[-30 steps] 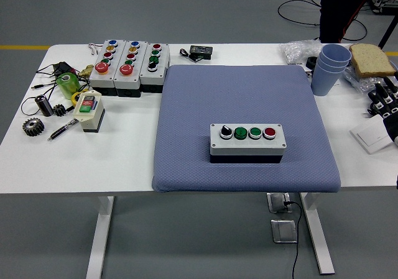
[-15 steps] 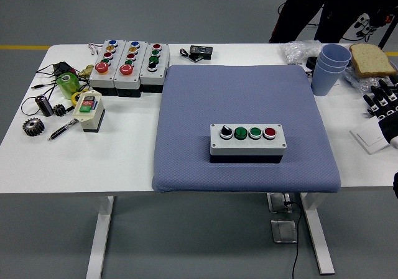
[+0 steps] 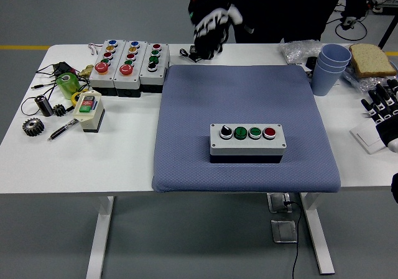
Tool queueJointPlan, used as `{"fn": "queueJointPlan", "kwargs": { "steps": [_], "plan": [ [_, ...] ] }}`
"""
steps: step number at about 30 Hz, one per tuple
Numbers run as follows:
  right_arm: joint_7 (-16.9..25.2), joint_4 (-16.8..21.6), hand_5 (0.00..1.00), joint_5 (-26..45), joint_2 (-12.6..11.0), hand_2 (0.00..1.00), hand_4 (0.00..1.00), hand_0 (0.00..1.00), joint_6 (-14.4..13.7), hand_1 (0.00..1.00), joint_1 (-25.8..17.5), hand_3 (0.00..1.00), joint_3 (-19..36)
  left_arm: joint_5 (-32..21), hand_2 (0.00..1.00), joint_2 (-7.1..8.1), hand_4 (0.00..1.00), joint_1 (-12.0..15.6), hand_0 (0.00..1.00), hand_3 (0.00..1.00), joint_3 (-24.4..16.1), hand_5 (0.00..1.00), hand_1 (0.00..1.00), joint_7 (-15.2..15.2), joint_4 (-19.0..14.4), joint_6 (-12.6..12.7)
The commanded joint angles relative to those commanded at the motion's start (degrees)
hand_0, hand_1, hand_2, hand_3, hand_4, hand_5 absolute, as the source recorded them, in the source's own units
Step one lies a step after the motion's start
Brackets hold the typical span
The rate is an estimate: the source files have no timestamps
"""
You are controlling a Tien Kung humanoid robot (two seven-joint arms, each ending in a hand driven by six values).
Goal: Pick up the button,place it on the desk,press the button,press the button
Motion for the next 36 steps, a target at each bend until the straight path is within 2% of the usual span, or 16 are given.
{"fn": "queueJointPlan", "kwargs": {
  "steps": [13, 36],
  "plan": [
    [-0.31, -0.32, 0.258, 0.81, 0.25, 0.646, 0.711, 0.666, -1.53, 0.619, -0.37, 0.626, -0.45, 0.59, 0.689, 0.0, 0.343, 0.22, 0.632, 0.605, -0.17, 0.647, 0.667, 0.2, 0.0, -0.05],
    [-0.08, -0.55, 0.235, 2.04, 1.61, 0.604, 0.691, 0.624, -1.28, 0.574, -1.63, 0.596, -0.61, 0.62, 0.688, 0.0, 0.343, 0.1, 0.632, 0.605, -0.31, 0.646, 0.667, 0.18, 0.0, -0.12]
  ]
}}
